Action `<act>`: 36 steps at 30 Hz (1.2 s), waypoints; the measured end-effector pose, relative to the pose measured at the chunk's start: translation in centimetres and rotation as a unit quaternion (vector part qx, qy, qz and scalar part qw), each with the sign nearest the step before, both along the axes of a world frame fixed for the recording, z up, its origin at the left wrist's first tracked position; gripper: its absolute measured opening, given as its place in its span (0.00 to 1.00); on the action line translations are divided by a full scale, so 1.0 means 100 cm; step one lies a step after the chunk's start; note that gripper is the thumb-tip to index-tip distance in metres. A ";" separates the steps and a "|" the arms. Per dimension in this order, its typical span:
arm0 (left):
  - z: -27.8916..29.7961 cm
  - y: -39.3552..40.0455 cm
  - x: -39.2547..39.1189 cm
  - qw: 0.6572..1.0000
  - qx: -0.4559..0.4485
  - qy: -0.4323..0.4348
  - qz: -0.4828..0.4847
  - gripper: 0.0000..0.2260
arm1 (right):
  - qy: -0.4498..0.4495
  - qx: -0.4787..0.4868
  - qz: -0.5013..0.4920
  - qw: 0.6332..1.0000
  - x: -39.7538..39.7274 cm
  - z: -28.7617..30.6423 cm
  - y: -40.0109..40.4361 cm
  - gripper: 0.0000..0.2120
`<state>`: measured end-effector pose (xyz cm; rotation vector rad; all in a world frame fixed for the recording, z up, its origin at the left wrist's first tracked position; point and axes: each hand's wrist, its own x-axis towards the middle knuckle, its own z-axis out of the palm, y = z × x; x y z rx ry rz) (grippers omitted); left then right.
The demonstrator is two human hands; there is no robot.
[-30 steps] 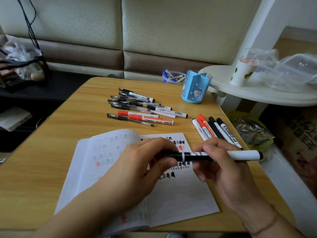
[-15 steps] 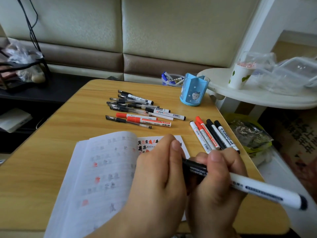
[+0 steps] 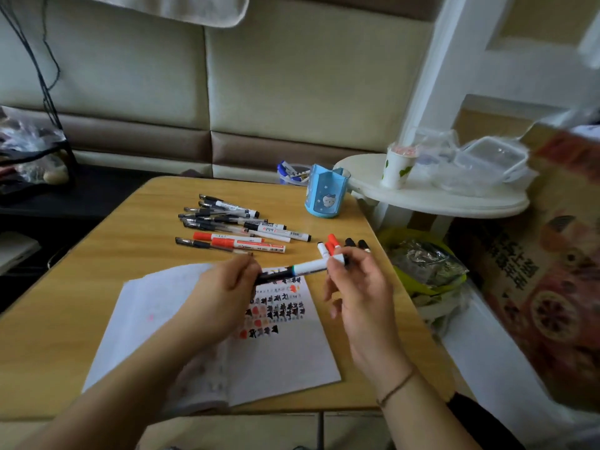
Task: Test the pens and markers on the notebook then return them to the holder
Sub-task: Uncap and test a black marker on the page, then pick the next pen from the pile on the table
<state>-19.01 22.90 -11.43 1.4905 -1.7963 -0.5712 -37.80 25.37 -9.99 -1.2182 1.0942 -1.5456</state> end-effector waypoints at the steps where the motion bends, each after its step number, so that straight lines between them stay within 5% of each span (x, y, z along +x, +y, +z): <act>1: 0.007 -0.001 0.000 0.996 0.036 -0.082 -0.012 0.08 | 0.020 -0.005 -0.017 1.000 -0.007 0.002 0.001 0.05; 4: 0.038 -0.003 -0.008 0.944 0.134 -0.299 -0.040 0.17 | 0.044 -0.021 -0.062 0.997 -0.042 0.018 0.010 0.03; 7: 0.075 -0.005 -0.052 0.900 0.121 -0.410 -0.084 0.24 | 0.072 -0.050 -0.130 0.988 -0.099 0.035 0.033 0.02; 13: 0.085 0.016 -0.225 0.890 -0.022 -0.273 -0.364 0.11 | 0.188 -0.028 -0.221 0.956 -0.209 0.029 0.097 0.04; 21: 0.009 0.026 -0.322 0.800 -0.077 -0.334 -0.492 0.10 | 0.235 0.152 -0.257 0.925 -0.297 -0.042 0.156 0.08; 36: 0.039 -0.052 -0.172 0.944 -0.075 -0.265 -0.179 0.10 | 0.221 0.067 -0.198 0.952 -0.216 0.004 0.082 0.06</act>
